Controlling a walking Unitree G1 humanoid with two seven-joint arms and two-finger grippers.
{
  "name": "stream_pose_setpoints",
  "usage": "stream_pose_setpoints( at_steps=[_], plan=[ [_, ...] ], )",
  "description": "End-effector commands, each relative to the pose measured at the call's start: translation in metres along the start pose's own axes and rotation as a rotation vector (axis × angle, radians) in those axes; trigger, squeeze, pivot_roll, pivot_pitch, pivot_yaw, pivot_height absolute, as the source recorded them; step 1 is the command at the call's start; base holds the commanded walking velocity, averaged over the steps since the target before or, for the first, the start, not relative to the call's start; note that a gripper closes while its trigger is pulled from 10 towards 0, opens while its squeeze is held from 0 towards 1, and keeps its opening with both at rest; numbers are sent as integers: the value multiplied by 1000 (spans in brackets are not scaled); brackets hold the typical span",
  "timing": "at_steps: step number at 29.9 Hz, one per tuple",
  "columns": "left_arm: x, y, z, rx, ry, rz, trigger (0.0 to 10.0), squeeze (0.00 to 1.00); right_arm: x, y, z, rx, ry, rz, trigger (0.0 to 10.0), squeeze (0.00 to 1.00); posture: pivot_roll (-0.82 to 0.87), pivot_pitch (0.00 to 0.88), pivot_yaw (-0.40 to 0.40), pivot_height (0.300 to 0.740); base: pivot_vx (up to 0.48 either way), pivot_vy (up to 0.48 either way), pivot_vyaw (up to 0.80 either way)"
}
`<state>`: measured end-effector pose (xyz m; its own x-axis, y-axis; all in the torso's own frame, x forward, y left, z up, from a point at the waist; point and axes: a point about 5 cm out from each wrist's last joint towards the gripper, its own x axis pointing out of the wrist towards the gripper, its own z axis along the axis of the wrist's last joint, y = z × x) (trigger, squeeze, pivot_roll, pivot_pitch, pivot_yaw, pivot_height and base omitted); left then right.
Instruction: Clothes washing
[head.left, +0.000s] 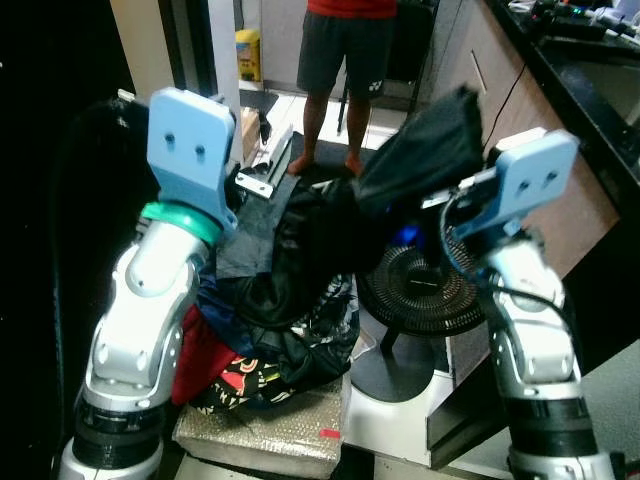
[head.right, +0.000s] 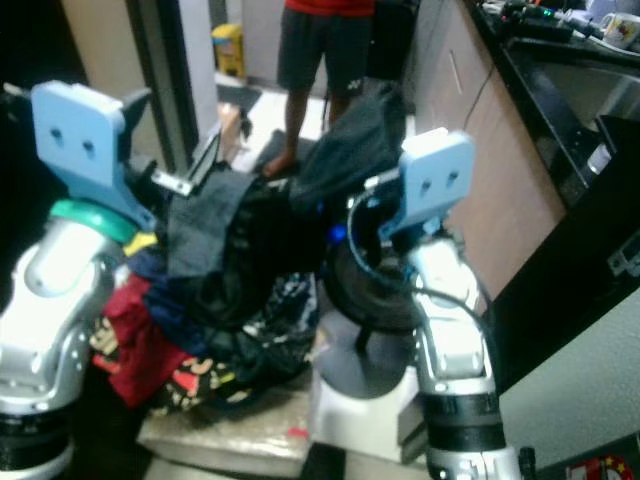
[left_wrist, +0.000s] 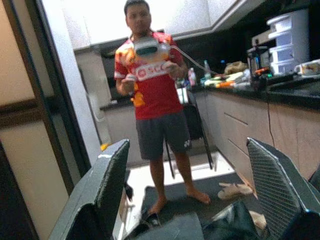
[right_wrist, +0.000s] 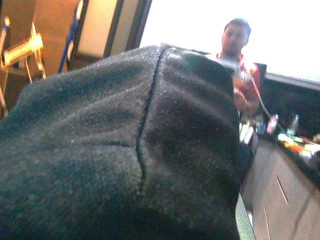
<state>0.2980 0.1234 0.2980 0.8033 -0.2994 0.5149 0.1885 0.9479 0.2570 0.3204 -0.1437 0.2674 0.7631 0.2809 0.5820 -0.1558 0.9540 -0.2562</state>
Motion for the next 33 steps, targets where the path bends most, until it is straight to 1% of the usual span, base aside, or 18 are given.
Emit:
stream_pose_setpoints(
  at_steps=[1,2,4,6,8,10,14,16,19,20,23,25,33],
  plan=[
    [-5,-7,-18,13,47,-10,10000,0,-10,8,-17,22,58,6,10000,0,44,27,-17,740,0,0,0],
    [-5,-7,-18,13,47,-10,10000,0,-10,8,-17,22,58,6,10000,0,44,27,-17,740,0,0,0],
    [-13,-13,-31,24,80,-19,10000,0,-19,13,-30,56,112,-3,10000,0,37,22,-19,740,0,0,0],
    [-20,-16,-39,18,107,-24,10000,0,-25,15,-39,78,150,-14,10000,0,33,20,-20,740,0,0,0],
    [-20,-16,-39,18,107,-24,10000,0,-25,15,-39,78,150,-14,10000,0,33,20,-20,740,0,0,0],
    [-23,-16,-41,11,119,-18,10000,0,-29,15,-43,83,173,-17,10000,0,30,16,-20,740,0,0,0],
    [-22,-16,-42,8,117,-15,10000,0,-31,15,-45,81,179,-18,10000,0,31,14,-19,740,0,0,0],
    [-18,-17,-40,5,100,-18,10000,0,-24,9,-40,85,154,-40,10000,0,28,11,-10,740,0,0,0],
    [-16,-18,-39,4,91,-19,10000,0,-20,6,-37,89,140,-52,10000,0,28,11,-10,740,0,0,0],
    [-15,-18,-38,5,81,-19,10000,0,-17,2,-33,105,122,-75,10000,0,30,13,-6,740,0,0,-800],
    [-14,-19,-38,6,73,-20,10000,0,-14,-1,-30,118,107,-95,10000,0,30,12,-6,740,0,0,-800],
    [-13,-17,-35,6,62,-19,10000,0,-8,-6,-23,136,74,-125,10000,0,30,12,-6,740,0,0,-800],
    [-13,-15,-33,9,57,-14,10000,0,-6,-3,-22,148,69,-122,10000,0,49,21,-7,740,0,0,-800]
  ],
)
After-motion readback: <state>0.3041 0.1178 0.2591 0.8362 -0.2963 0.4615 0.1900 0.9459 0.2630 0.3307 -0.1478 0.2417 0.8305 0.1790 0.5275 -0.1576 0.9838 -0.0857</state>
